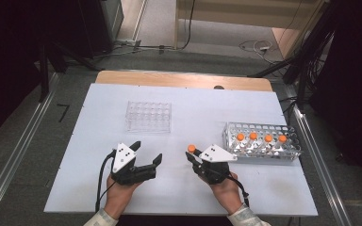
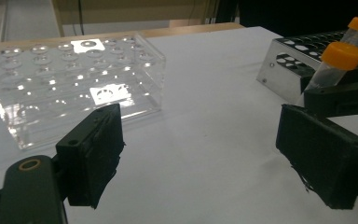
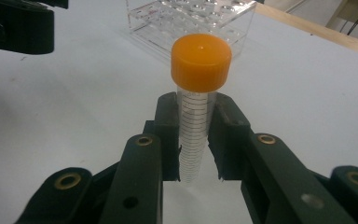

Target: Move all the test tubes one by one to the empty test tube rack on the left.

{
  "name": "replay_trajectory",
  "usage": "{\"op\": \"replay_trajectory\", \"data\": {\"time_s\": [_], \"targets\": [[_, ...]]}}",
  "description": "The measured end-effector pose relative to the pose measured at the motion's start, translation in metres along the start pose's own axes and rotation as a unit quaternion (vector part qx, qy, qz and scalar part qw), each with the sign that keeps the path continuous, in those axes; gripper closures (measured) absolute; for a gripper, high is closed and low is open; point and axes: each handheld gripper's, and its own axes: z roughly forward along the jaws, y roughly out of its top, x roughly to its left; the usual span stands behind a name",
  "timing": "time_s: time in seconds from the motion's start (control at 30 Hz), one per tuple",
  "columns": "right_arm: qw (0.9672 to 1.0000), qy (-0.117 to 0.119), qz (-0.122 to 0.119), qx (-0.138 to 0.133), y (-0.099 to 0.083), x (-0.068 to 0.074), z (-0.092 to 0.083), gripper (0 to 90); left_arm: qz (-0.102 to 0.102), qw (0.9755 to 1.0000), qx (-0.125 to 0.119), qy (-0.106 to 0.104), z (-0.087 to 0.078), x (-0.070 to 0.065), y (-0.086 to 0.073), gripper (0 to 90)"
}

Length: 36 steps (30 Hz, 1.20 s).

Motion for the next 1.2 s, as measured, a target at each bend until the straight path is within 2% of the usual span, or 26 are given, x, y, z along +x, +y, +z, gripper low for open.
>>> {"op": "replay_trajectory", "data": {"time_s": [0.13, 0.3, 0.5, 0.67, 0.73, 0.87, 0.97, 1.13, 1.2], "targets": [[0.9999, 0.009, -0.011, -0.002, 0.005, 0.007, 0.004, 72.0, 0.001, 0.9998, -0.002, -0.017, 0.004, -0.006, 0.004, 21.1], [0.9998, 0.016, -0.014, -0.003, 0.008, 0.013, 0.009, 72.0, 0.002, 0.9994, 0.003, -0.034, 0.008, -0.012, 0.009, 23.1], [0.9995, 0.026, -0.02, 0.001, 0.012, 0.02, 0.015, 72.0, 0.02, 0.9989, -0.005, -0.042, 0.01, -0.021, 0.012, 27.5], [0.999, 0.035, -0.028, 0.004, 0.012, 0.025, 0.019, 72.0, 0.026, 0.9982, -0.013, -0.053, 0.011, -0.025, 0.015, 36.9], [0.999, 0.036, -0.026, 0.004, 0.013, 0.026, 0.019, 72.0, 0.027, 0.9977, -0.016, -0.06, 0.012, -0.027, 0.016, 38.2], [0.9988, 0.04, -0.027, 0.005, 0.014, 0.027, 0.02, 72.0, 0.032, 0.9968, -0.021, -0.07, 0.012, -0.031, 0.018, 48.4], [0.9988, 0.042, -0.026, 0.004, 0.014, 0.028, 0.02, 72.0, 0.036, 0.9959, -0.021, -0.08, 0.014, -0.034, 0.018, 51.5], [0.9984, 0.049, -0.028, -0.002, 0.016, 0.03, 0.018, 72.0, 0.04, 0.9957, -0.015, -0.083, 0.018, -0.035, 0.017, 57.5], [0.9983, 0.052, -0.025, -0.003, 0.016, 0.031, 0.017, 72.0, 0.04, 0.9956, -0.016, -0.083, 0.018, -0.036, 0.017, 62.6]]}}
